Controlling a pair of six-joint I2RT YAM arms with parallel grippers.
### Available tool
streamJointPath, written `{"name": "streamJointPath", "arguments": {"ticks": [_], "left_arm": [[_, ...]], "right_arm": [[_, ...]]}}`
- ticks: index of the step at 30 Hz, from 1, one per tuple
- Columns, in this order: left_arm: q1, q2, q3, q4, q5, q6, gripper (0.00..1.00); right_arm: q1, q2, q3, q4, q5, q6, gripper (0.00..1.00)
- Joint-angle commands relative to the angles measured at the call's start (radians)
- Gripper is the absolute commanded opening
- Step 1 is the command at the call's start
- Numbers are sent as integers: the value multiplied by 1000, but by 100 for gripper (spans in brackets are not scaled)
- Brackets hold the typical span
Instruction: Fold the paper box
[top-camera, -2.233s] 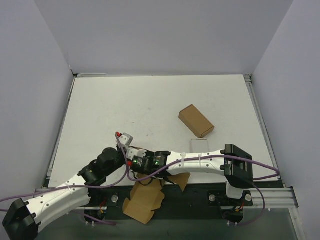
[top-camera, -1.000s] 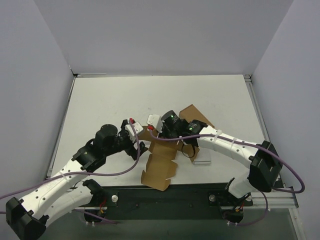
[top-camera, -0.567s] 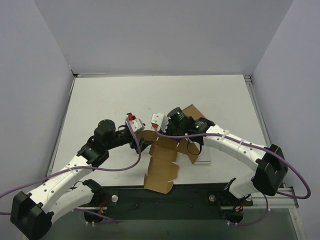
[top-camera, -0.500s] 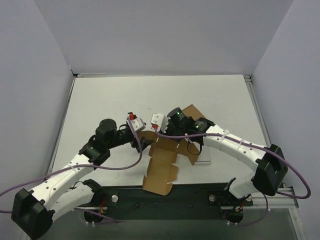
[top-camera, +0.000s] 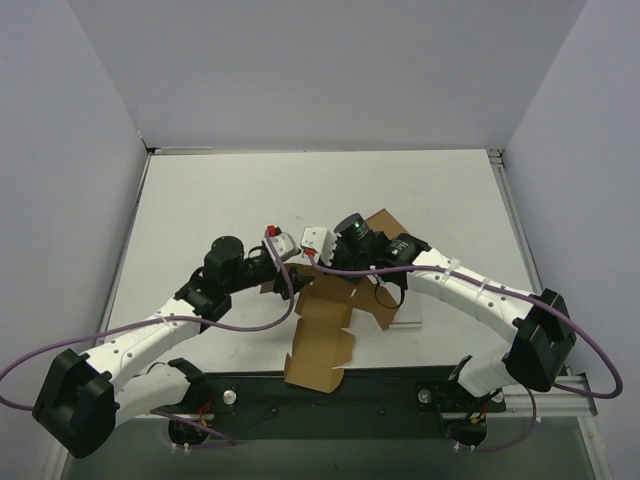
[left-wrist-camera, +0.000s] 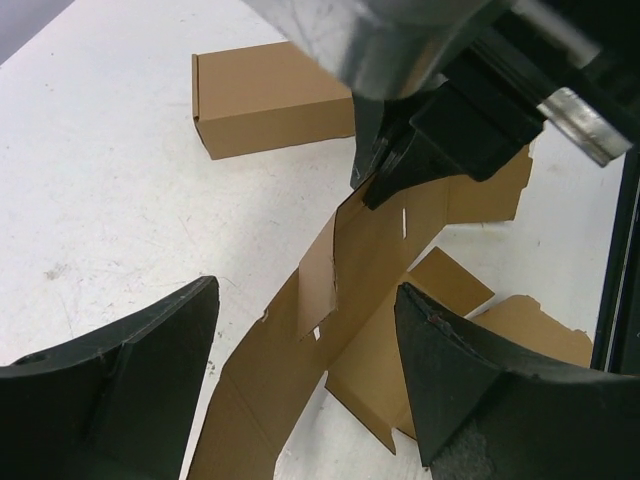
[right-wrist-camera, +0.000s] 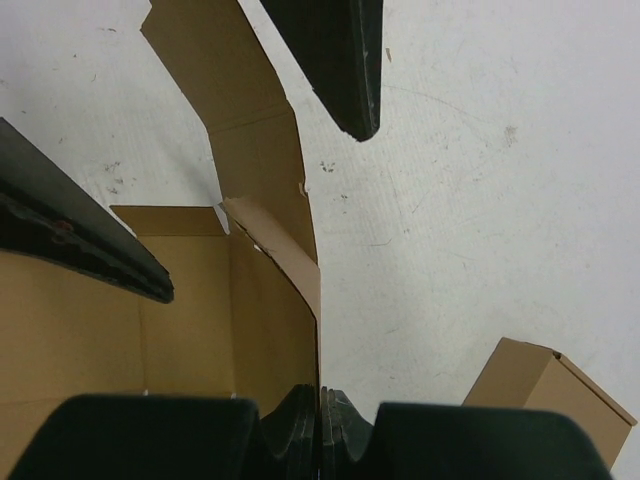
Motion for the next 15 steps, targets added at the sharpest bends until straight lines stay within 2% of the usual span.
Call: {"name": "streamJointPath", "arguments": {"ticks": [1,8,9,11,14,15], "left_arm": [[7,33,12,102,39,-32,80],[5,82,34,102,44,-61,65],[5,87,41,102,43,-66,59],[5,94,43,104,36,-75,57],[2,94,31,119,15,-77,40],[0,94,29,124,12,-78,38]], "right_arm": [[1,-18,46,-11,-39,-3,0],[1,-12,46,-11,-39,-5,0],[1,-12,49,-10,-39,-5,0],[1,-9,50,-10,-37,-3,0],[1,-4,50,-5,-39,3,0],[1,-4,49,-2,-46,4,0]]}}
